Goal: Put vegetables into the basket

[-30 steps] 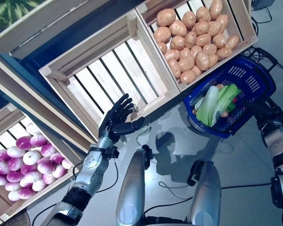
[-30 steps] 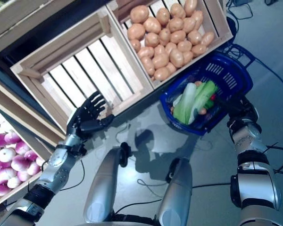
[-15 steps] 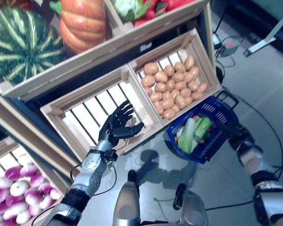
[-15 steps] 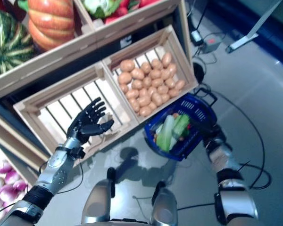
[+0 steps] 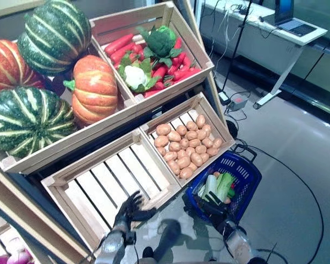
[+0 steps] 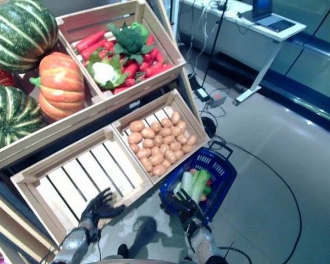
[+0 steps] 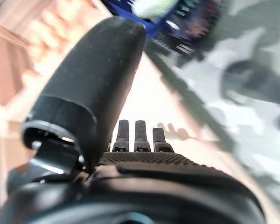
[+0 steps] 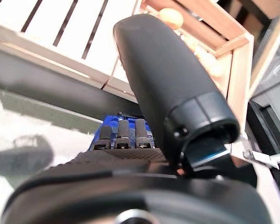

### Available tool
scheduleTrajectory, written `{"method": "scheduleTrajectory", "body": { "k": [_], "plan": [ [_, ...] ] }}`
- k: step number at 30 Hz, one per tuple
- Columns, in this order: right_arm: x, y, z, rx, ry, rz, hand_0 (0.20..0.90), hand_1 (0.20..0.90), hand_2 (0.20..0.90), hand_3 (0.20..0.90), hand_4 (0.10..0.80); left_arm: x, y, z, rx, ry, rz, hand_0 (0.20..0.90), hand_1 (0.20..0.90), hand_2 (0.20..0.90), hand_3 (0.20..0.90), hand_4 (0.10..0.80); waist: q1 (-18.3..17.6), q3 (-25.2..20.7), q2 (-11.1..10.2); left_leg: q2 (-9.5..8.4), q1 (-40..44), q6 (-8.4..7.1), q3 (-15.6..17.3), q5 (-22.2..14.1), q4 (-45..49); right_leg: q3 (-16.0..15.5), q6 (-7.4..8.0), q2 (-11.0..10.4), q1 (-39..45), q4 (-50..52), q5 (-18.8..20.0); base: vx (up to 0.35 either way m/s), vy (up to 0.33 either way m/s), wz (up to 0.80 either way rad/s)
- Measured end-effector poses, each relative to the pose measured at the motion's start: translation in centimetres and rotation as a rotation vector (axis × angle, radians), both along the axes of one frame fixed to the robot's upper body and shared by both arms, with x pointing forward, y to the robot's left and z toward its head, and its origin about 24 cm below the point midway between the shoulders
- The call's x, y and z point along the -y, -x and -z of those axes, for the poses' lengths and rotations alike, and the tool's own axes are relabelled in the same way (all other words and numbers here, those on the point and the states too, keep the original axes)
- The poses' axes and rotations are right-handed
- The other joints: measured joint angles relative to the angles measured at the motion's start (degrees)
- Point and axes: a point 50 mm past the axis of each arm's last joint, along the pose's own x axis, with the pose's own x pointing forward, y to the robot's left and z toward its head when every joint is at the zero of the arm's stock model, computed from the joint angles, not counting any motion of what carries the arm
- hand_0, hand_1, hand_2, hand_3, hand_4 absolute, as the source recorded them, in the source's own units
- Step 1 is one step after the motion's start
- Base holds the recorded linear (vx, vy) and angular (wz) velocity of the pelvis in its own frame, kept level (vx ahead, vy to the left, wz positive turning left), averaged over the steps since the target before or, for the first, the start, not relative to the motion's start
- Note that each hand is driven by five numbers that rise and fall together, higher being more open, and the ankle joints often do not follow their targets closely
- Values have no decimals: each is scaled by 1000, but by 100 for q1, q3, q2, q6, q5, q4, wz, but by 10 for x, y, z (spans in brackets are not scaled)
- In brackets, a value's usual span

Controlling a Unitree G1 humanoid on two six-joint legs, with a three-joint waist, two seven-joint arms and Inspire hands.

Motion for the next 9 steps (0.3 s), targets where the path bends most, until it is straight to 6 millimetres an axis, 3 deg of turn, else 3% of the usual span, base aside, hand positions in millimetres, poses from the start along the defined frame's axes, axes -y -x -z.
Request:
{"method": "scheduleTrajectory", "body": {
  "k": [4,9],
  "plan": [
    [6,13,8,-26,1,-20,900,900,900,900,800,-2,20,11,-97,-49,45,900,900,900,900,800,-22,-196,38,-2,2,-5,-1,35,-12,47,19,10,9,-71,11,17,27,-3],
    [10,49,24,-143,-13,-124,900,900,900,900,800,4,34,19,-158,-46,66,900,900,900,900,800,-32,-538,199,1,16,-6,-13,53,-15,49,3,16,31,-78,4,14,9,1]
  ]
}}
